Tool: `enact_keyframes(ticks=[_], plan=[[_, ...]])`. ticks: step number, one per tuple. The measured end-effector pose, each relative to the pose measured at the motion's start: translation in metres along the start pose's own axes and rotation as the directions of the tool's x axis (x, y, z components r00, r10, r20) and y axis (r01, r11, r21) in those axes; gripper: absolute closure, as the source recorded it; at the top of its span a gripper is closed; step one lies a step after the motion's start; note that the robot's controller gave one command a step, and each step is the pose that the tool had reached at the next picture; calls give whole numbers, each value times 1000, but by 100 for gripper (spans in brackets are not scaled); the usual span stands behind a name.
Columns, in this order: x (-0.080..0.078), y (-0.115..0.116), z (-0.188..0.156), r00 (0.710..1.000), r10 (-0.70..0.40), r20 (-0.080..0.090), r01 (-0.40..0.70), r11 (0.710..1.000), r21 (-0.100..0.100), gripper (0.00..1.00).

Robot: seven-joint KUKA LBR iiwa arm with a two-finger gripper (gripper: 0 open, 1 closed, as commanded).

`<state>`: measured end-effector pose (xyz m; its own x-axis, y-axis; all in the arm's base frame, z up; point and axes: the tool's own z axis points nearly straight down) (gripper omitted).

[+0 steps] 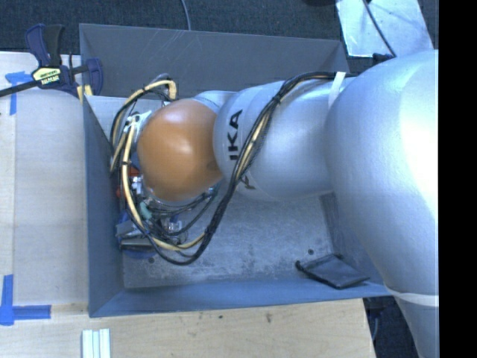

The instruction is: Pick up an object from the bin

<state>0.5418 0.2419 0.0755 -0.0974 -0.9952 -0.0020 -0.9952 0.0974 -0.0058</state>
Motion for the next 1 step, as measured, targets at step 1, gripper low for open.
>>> enact_keyframes(ticks=[1], plan=[[0,-1,-89,1000,3,0,-3,1000,-4,100]])
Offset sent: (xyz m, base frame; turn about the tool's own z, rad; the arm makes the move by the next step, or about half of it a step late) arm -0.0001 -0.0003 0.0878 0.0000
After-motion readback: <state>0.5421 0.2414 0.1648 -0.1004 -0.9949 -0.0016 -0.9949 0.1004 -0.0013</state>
